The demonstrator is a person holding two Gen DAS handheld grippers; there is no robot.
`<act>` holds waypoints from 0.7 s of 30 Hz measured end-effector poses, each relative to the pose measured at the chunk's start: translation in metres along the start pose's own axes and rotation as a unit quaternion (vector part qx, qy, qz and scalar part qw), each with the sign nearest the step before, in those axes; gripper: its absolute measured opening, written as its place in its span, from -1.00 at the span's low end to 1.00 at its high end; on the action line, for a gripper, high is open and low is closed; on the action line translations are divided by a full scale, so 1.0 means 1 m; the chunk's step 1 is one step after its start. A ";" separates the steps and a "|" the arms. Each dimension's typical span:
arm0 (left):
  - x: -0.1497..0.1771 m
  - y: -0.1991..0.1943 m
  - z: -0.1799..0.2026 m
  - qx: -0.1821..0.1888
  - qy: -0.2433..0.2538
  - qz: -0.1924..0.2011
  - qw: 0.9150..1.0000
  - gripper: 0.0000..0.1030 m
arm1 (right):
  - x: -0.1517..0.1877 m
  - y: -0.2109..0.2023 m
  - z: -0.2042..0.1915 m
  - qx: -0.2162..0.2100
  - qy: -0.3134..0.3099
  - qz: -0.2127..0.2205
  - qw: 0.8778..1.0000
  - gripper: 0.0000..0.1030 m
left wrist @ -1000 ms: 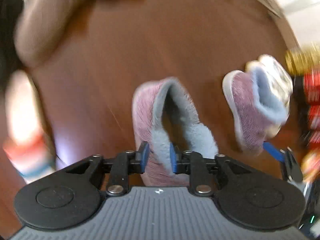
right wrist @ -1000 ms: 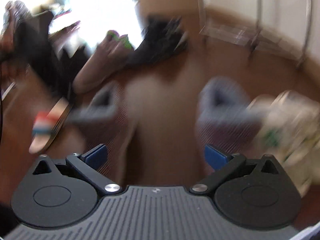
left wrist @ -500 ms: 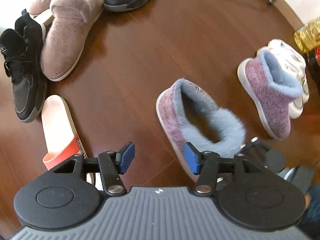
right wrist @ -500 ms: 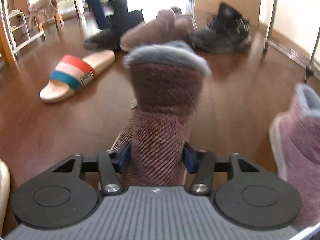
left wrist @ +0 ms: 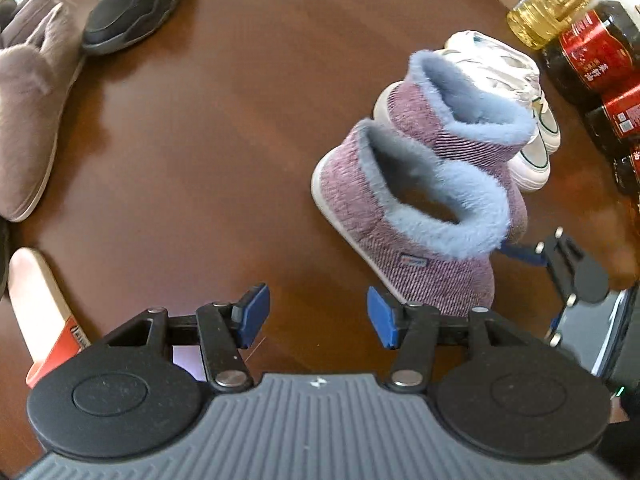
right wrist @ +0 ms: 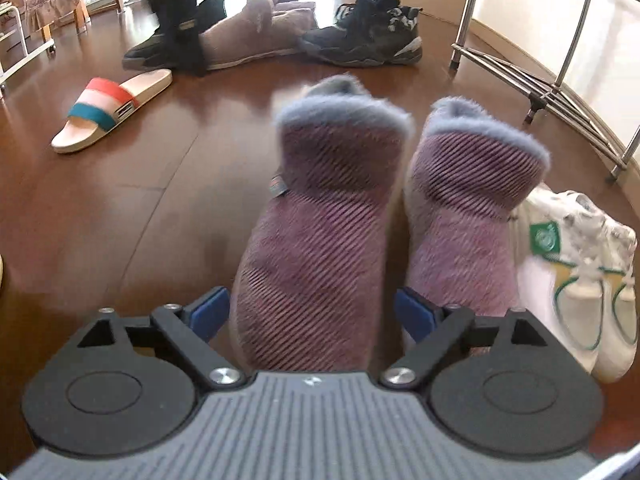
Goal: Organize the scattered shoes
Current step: 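Place both pink knit boots upright beside the white sneakers and release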
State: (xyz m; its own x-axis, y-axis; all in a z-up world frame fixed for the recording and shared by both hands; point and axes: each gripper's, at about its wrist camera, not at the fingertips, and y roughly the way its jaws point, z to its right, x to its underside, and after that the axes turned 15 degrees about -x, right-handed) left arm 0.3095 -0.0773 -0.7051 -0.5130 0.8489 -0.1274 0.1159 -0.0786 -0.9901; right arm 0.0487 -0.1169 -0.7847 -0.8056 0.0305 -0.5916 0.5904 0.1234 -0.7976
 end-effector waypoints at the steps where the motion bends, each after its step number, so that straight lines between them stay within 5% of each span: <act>1: -0.001 0.000 0.002 -0.001 0.000 -0.001 1.000 0.12 | 0.004 0.010 -0.004 0.021 -0.006 -0.010 1.000 0.41; 5: 0.000 0.002 0.007 -0.007 0.007 -0.003 1.000 0.12 | 0.005 0.009 0.000 0.028 0.023 0.000 0.999 0.15; 9: 0.004 0.005 0.007 -0.017 0.011 -0.010 1.000 0.12 | 0.008 0.006 0.004 0.037 0.037 -0.001 0.999 0.09; 15: 0.006 0.003 0.014 -0.027 0.015 0.004 1.000 0.12 | 0.012 0.003 0.016 0.055 0.056 0.008 0.997 0.12; 17: 0.008 0.002 0.021 -0.034 0.025 0.010 0.999 0.12 | 0.012 0.003 0.019 0.056 0.054 0.002 0.997 0.27; 21: 0.017 -0.004 0.054 -0.081 0.098 0.037 0.991 0.13 | 0.006 -0.016 0.032 0.026 0.083 -0.003 0.996 0.35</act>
